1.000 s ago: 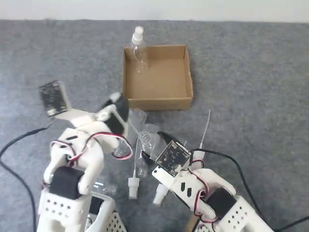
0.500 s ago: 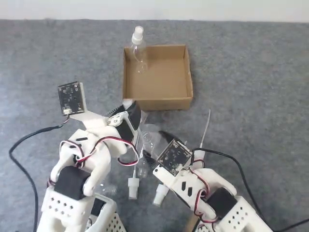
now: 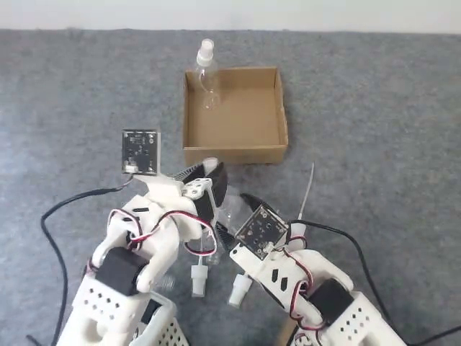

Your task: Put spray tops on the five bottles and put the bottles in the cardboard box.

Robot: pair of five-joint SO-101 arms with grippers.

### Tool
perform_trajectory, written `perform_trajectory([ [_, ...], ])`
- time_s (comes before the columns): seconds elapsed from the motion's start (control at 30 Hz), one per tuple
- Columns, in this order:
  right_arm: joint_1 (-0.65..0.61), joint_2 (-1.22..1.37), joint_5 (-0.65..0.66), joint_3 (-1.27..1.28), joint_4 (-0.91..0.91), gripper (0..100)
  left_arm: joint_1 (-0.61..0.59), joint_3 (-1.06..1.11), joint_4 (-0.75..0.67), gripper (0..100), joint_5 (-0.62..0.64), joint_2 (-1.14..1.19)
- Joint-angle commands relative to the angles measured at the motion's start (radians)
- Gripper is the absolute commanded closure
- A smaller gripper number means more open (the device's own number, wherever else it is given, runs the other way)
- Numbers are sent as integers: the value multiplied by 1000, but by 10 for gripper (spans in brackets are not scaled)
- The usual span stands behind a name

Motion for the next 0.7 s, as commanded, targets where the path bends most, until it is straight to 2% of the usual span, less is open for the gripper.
perform_trajectory([
  [0.0,18,-21,2,-15,-21,873,3,-4,-38,989,-20,-14],
  [0.33,19,-21,2,-15,-21,873,3,-5,-37,987,-28,-14],
  [0.5,39,-21,0,-15,-22,873,12,-1,-28,987,-183,-14],
  [0.67,65,-21,0,-15,-22,873,12,-5,-15,987,-196,-14],
])
